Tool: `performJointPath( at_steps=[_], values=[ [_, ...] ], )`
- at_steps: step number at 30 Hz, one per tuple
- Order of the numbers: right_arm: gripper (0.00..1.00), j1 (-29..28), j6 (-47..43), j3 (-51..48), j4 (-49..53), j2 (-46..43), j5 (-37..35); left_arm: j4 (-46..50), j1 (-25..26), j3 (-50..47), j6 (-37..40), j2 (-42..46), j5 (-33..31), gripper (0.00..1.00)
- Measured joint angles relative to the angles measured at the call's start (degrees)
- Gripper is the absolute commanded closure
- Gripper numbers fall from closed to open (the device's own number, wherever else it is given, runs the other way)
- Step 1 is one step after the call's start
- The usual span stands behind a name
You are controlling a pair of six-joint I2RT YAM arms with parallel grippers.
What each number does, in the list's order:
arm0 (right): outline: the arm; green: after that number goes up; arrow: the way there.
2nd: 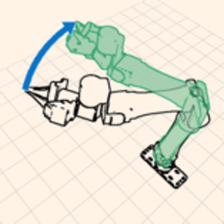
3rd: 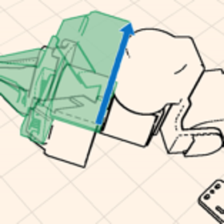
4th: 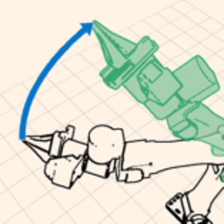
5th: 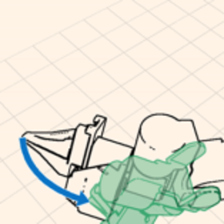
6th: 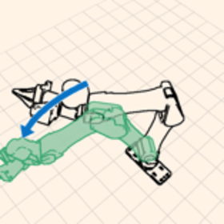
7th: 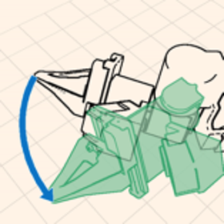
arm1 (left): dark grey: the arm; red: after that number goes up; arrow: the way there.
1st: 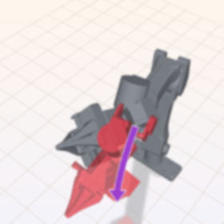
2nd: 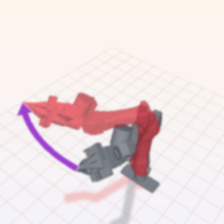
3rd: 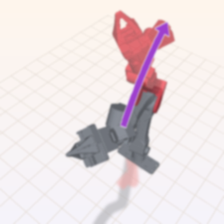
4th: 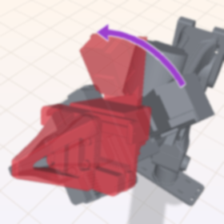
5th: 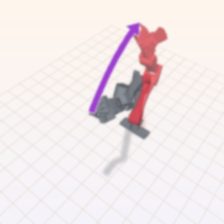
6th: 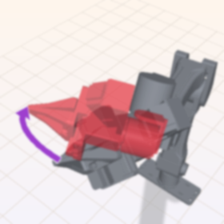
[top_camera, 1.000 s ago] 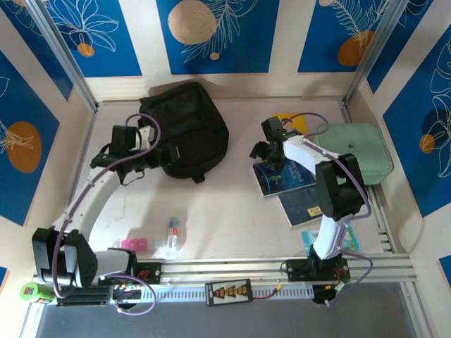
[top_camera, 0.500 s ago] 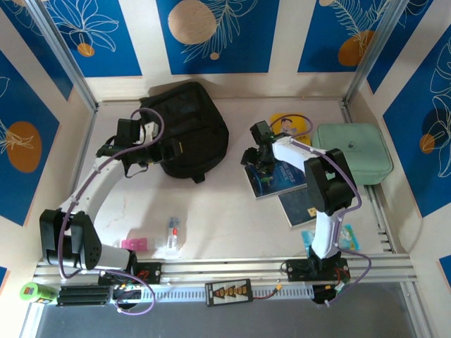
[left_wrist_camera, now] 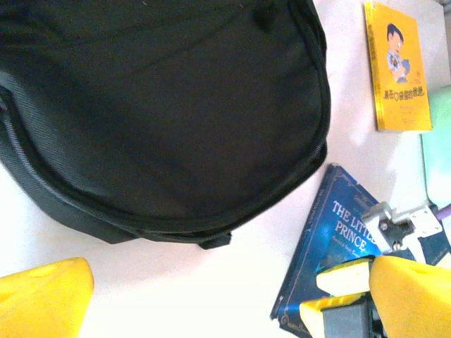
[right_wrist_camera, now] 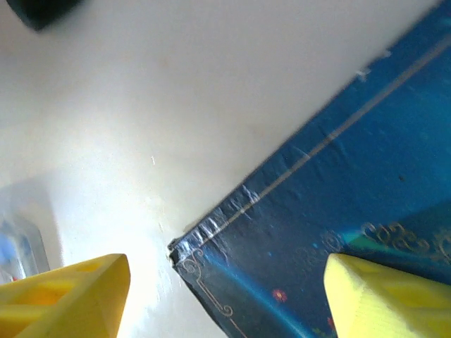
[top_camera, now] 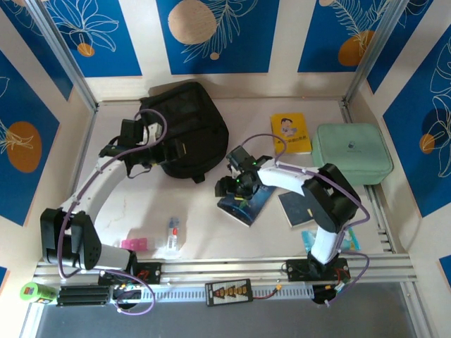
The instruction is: Pack books, pencil case, and school supplies into a backpack
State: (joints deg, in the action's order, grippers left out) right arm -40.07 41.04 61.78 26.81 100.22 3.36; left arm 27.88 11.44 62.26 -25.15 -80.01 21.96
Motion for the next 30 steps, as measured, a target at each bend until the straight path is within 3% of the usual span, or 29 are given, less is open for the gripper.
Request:
performJointPath(
  at_steps=[9, 18, 24, 30],
  values=[
    [0.31, 3.56, 10.67, -3.17, 6.16, -14.03, -11.72, 0.15, 13.81, 1.95, -0.59, -6.99, -3.39, 0.03],
    [0.34, 7.85, 23.5, -11.32, 11.17, -17.16, -18.49, 1.79, 25.9, 9.18, 0.37, -17.88, -7.39, 0.12],
    [0.55, 8.7, 25.88, -13.73, 9.55, -17.03, -18.01, 3.93, 30.01, 15.26, 2.73, -25.29, -10.01, 0.23],
    [0.65, 8.9, 25.73, -14.34, 6.99, -14.56, -16.72, 6.01, 30.75, 19.98, 3.19, -32.15, -10.75, 0.33]
  ],
)
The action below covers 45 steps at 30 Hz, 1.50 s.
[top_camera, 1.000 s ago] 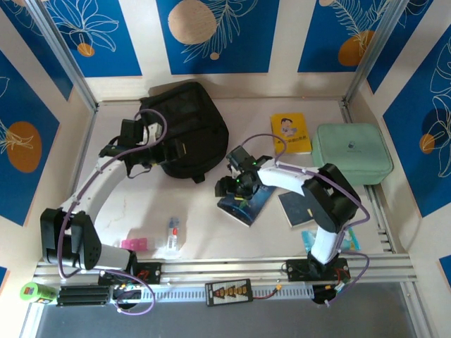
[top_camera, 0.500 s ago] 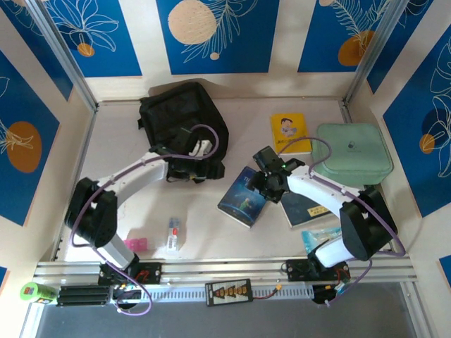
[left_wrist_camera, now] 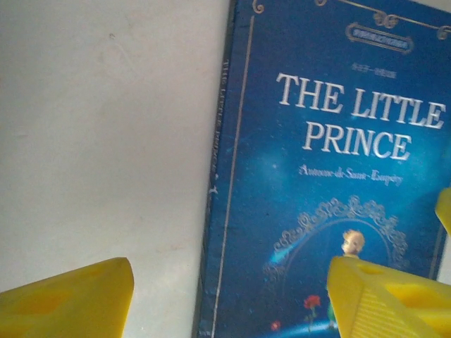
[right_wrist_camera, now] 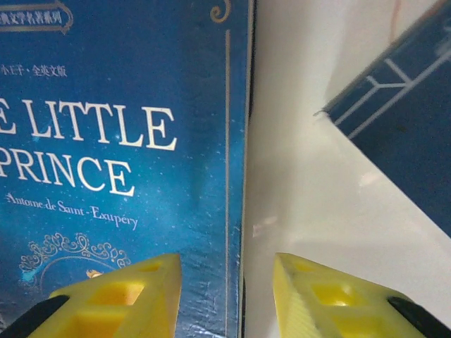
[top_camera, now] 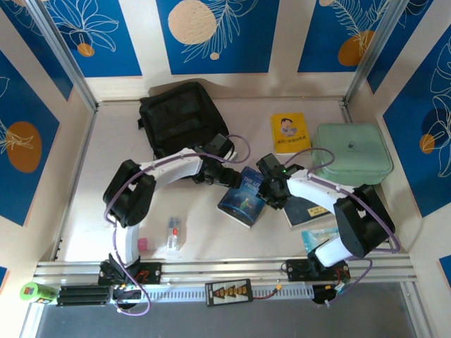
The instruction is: Pack books, pencil case, and school supplies into a backpack
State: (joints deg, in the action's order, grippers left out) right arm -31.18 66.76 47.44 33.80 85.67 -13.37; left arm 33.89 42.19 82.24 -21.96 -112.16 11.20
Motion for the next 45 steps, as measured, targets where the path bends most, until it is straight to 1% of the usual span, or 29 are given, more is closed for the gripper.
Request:
performJointPath(
  at_steps=[3, 8, 12, 15, 19, 23, 28, 32, 34, 36, 38, 45],
  values=[
    [0.69, 0.09, -0.26, 0.0, -1.07, 1.25, 0.48, 0.5, 0.0, 1.25, 0.0, -1.7, 0.13, 0.38],
    [0.71, 0.09, -0.44, 0.0, -2.1, 2.64, 0.72, 0.92, 0.0, 2.25, -0.07, -3.17, 0.9, 0.44],
    [0.73, 0.09, -0.44, -0.02, -2.12, 2.69, 0.72, 0.94, 0.0, 2.27, -0.26, -4.15, 2.32, 0.47],
    [0.76, 0.13, -0.44, -0.26, -2.45, 2.67, 0.74, 0.9, 0.0, 2.27, -0.44, -4.96, 3.67, 0.52],
    [0.78, 0.22, -0.5, -0.39, -3.48, 2.69, 1.31, 0.79, 0.0, 2.25, -0.85, -5.6, 5.33, 0.55],
    [0.79, 0.48, -0.66, -0.7, -3.89, 2.64, 1.77, 0.63, -0.04, 2.23, -1.68, -5.68, 5.46, 0.54],
    [0.79, 0.52, -0.68, -0.74, -3.98, 2.64, 1.81, 0.44, -0.04, 2.19, -2.14, -6.01, 6.14, 0.45],
    [0.79, 0.57, -0.68, -0.96, -4.92, 2.69, 2.12, 0.5, -0.15, 2.25, -2.01, -6.62, 6.36, 0.44],
    [0.79, 0.57, -0.68, -0.96, -4.96, 2.69, 2.21, 0.52, -0.11, 2.27, -2.01, -6.62, 6.4, 0.45],
    [0.79, 0.57, -0.68, -0.96, -4.96, 2.69, 2.21, 0.68, -0.13, 2.36, -1.92, -6.62, 6.64, 0.51],
    [0.79, 0.57, -0.68, -0.96, -4.96, 2.69, 2.21, 1.22, -0.33, 2.6, -1.77, -6.62, 6.86, 0.54],
    [0.79, 0.52, -0.66, -1.07, -5.07, 2.67, 1.97, 2.73, -0.85, 2.38, -1.97, -5.14, 8.76, 0.58]
  ],
)
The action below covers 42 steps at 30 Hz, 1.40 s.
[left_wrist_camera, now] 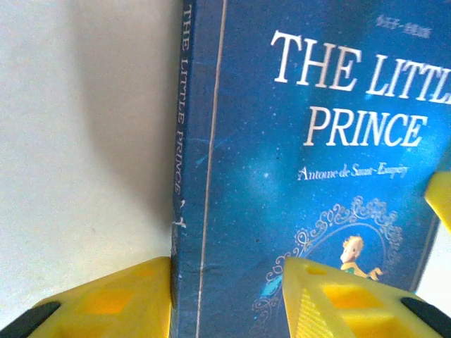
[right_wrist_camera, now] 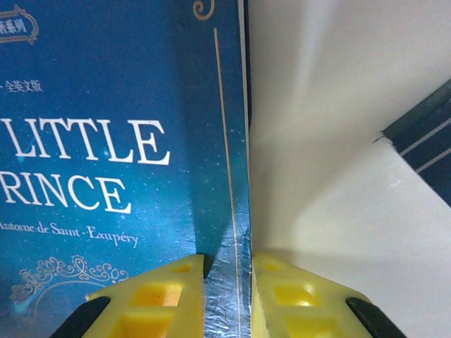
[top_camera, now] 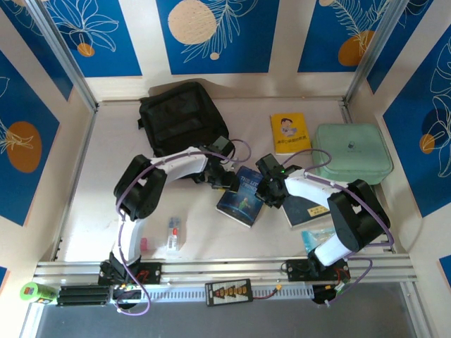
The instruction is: Pack books, pencil case, and school supplies into a backpack
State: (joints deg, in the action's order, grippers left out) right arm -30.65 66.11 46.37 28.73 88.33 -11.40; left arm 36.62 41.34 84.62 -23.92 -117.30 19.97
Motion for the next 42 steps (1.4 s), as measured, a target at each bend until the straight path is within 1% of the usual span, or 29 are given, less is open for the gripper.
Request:
performJointPath(
  at_steps=[8, 12, 16, 19, 23, 26, 30, 34, 38, 40, 42],
  values=[
    [0.79, -0.07, 0.02, 0.0, 0.26, -0.07, -0.63, -2.89, -0.39, -4.96, -1.31, 7.65, 5.99, 0.59],
    [0.8, -0.07, 0.04, 0.0, 0.31, -0.04, -0.72, -4.35, -0.55, -6.82, -2.25, 8.26, 6.97, 0.6],
    [0.8, -0.07, 0.02, 0.0, 0.37, -0.04, -0.85, -4.52, -0.7, -7.34, -4.92, 8.07, 7.32, 0.66],
    [0.8, -0.07, 0.04, 0.02, 0.39, -0.04, -0.9, -6.08, -0.7, -7.89, -7.67, 7.72, 9.68, 0.7],
    [0.8, -0.07, 0.07, 0.02, 0.44, -0.07, -1.07, -10.21, -0.72, -9.86, -11.8, 7.67, 13.6, 0.72],
    [0.8, -0.07, 0.24, 0.02, 0.44, -0.09, -1.07, -11.37, -0.72, -10.23, -12.92, 7.67, 14.78, 0.74],
    [0.79, -0.07, 0.22, 0.11, 0.57, -0.09, -1.11, -10.93, -0.76, -10.21, -13.07, 7.69, 14.47, 0.86],
    [0.7, -0.02, -0.22, 0.04, 0.28, -0.59, -1.29, -10.6, -1.05, -10.21, -12.52, 8.11, 13.88, 1.0],
    [0.55, 1.03, -2.4, -1.92, -3.04, -3.21, -0.87, -9.38, -2.32, -10.1, -11.54, 10.82, 12.11, 1.0],
    [0.47, 2.29, -3.58, -3.89, -6.49, -6.1, 0.31, -8.68, -3.3, -9.97, -11.3, 13.18, 11.3, 1.0],
    [0.4, 3.93, -4.5, -6.45, -11.78, -9.97, 2.95, -8.33, -4.98, -9.84, -11.17, 16.13, 10.16, 1.0]
  ],
)
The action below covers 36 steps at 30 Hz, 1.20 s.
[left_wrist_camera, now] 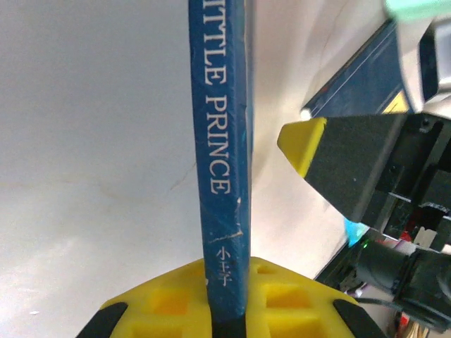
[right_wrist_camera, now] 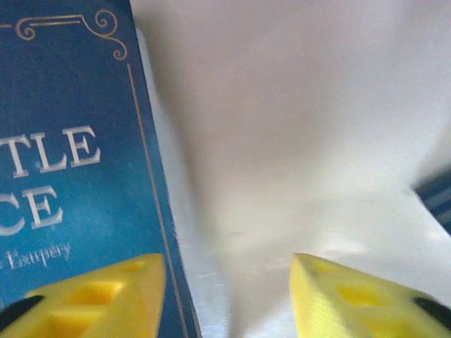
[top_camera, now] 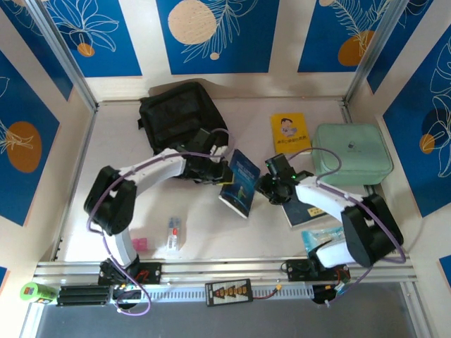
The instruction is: Pack books, pencil case, and school supplies into a backpack
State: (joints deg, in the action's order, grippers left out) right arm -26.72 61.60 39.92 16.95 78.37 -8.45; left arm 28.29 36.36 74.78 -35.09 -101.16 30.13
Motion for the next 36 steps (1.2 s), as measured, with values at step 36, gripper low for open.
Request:
performJointPath(
  at_steps=[36],
  values=[
    [0.44, -4.02, 33.29, 6.8, -70.4, 15.39, 22.29, -43.28, -12.76, -18.38, -43.1, 20.13, -12.15, 1.0]
  ],
)
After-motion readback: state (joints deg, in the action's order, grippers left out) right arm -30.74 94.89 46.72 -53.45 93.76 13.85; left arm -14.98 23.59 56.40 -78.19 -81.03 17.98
